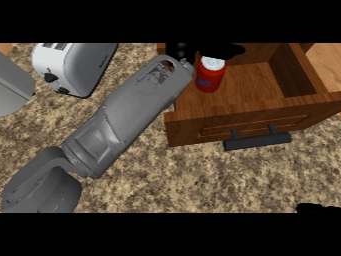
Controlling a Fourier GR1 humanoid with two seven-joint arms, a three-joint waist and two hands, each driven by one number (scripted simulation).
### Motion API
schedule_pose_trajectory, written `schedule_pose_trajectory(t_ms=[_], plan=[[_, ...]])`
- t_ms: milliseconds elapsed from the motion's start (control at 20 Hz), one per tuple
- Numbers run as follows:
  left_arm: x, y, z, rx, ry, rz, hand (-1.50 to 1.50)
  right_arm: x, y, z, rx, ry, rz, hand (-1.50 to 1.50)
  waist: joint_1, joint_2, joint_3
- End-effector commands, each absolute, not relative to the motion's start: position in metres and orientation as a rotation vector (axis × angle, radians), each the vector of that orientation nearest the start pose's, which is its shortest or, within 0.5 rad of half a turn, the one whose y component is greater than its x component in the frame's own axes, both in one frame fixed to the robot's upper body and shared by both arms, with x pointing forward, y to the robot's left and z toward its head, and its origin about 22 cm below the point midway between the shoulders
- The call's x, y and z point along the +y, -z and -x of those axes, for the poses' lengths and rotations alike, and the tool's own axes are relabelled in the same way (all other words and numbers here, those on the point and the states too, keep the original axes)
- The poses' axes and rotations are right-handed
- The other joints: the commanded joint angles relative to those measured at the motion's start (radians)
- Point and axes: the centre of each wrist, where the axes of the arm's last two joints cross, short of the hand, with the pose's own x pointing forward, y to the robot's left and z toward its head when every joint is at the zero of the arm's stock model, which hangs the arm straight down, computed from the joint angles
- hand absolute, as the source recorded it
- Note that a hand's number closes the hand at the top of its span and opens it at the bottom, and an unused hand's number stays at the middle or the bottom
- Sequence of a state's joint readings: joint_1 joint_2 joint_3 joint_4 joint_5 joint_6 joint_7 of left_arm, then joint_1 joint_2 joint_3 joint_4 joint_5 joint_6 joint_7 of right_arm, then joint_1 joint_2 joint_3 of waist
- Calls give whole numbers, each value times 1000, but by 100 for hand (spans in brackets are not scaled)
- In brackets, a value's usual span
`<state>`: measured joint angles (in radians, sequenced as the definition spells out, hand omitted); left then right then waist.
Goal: Pick up the can, place it into the drawer and close the drawer
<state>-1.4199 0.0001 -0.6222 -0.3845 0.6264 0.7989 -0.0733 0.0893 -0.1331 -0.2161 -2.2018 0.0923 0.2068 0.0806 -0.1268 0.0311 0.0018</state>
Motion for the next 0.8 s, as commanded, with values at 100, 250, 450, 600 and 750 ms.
schedule_pose_trajectory(t_ms=[100, 250, 450, 600, 750], plan=[[-16, -177, -423, -1771, 68, -234, -150, -279, -150, -186, -2021, -421, 441, -150, 23, -4, 0], [-11, -172, -425, -1787, 64, -219, -150, -278, -149, -192, -2028, -510, 533, -150, 45, -3, -1], [-16, -179, -423, -1821, 51, -231, -150, -263, -152, -194, -1983, -646, 674, -150, 66, -11, -2], [-16, -182, -424, -1814, 45, -233, -150, -261, -147, -206, -1932, -759, 766, -150, 85, -15, -1], [-18, -188, -424, -1816, 58, -212, -150, -259, -137, -224, -1864, -836, 865, -150, 113, -21, -2]])
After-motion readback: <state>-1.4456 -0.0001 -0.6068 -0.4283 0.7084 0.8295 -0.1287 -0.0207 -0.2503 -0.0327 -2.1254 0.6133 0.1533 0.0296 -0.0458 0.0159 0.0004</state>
